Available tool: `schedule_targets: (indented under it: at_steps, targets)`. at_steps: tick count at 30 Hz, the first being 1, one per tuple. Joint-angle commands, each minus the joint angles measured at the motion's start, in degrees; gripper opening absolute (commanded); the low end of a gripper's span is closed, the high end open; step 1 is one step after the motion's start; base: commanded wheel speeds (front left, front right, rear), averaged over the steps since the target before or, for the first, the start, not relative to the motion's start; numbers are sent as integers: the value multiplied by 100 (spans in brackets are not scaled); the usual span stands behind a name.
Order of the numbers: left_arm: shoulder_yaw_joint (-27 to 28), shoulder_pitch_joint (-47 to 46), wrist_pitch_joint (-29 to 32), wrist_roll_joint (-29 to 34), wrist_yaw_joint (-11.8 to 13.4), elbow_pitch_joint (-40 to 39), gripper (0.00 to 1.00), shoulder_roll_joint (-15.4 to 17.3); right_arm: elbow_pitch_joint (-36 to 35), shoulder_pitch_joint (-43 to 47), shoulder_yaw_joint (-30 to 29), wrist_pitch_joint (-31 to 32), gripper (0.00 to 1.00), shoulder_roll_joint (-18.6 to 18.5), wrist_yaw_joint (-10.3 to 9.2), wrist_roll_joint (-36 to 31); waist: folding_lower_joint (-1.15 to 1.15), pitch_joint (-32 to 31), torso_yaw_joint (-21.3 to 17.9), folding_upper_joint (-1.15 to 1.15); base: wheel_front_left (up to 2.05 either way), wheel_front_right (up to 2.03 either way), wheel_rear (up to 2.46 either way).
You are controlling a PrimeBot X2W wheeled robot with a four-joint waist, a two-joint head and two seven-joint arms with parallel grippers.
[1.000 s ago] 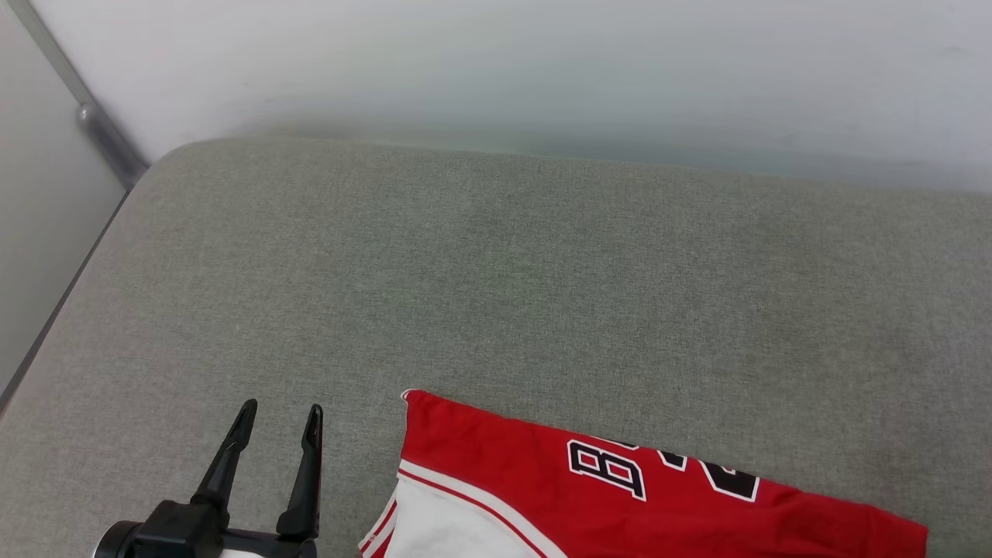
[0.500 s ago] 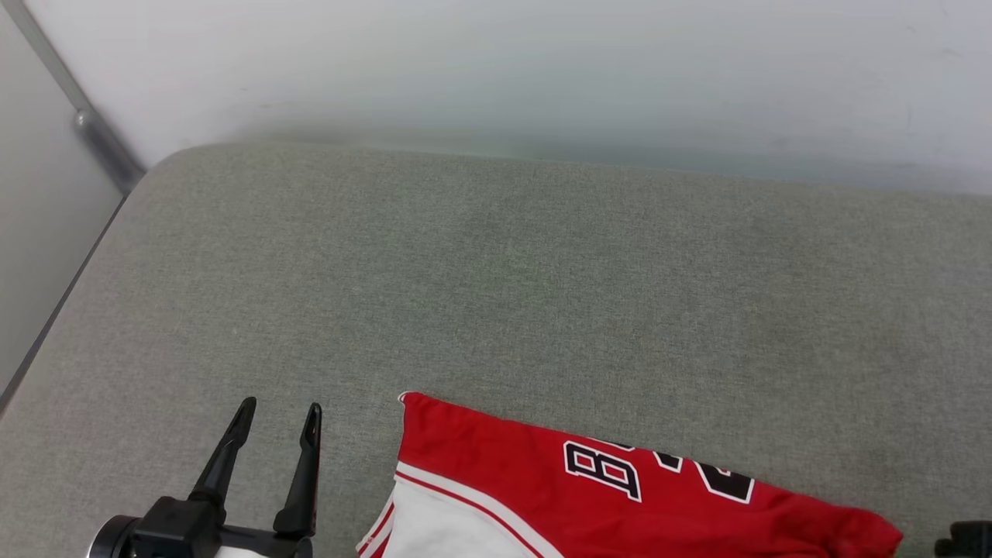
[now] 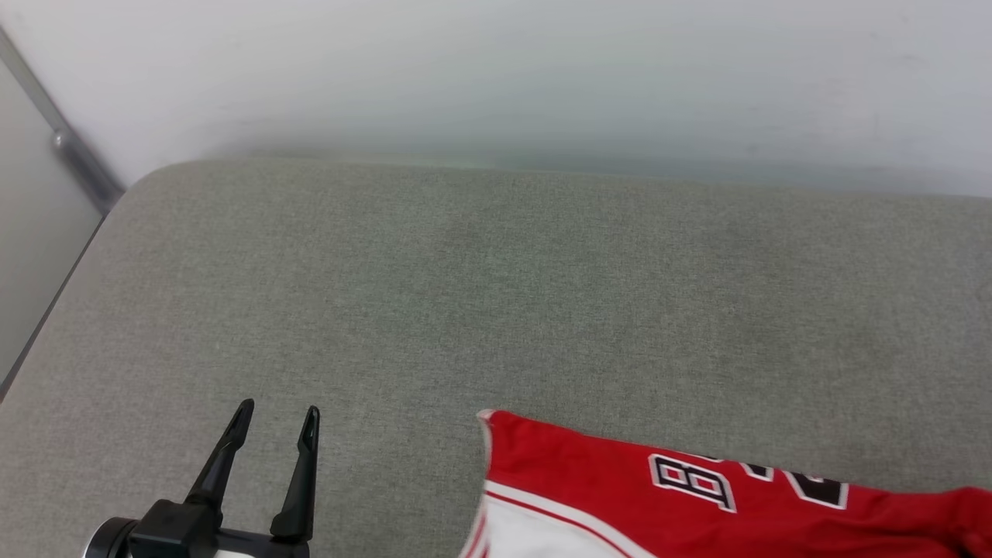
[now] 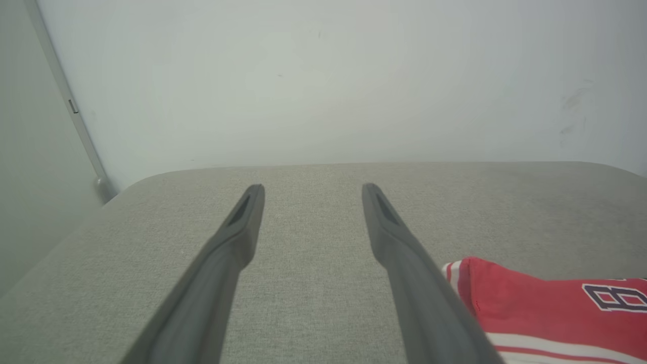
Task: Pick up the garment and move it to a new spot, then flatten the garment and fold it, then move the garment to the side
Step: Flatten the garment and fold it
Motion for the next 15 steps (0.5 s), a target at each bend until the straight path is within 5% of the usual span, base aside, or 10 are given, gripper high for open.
schedule_targets:
  at_steps: [1, 7, 15]
  targets:
    - [3, 26, -12, -12, -7, -5, 100, 19, 49, -110, -218, 3, 0, -128, -8, -132, 0, -33, -31, 0, 0, 0, 0]
    - [18, 141, -12, -40, -8, 52, 100, 45, -63, -177, -529, 41, 0, -210, -7, -380, 0, -194, -132, 0, 0, 0, 0]
    - [-34, 241, -12, -71, -8, 61, 100, 1, -1096, 367, 121, 619, 0, -51, -6, -203, 0, -441, -193, 0, 0, 0, 0]
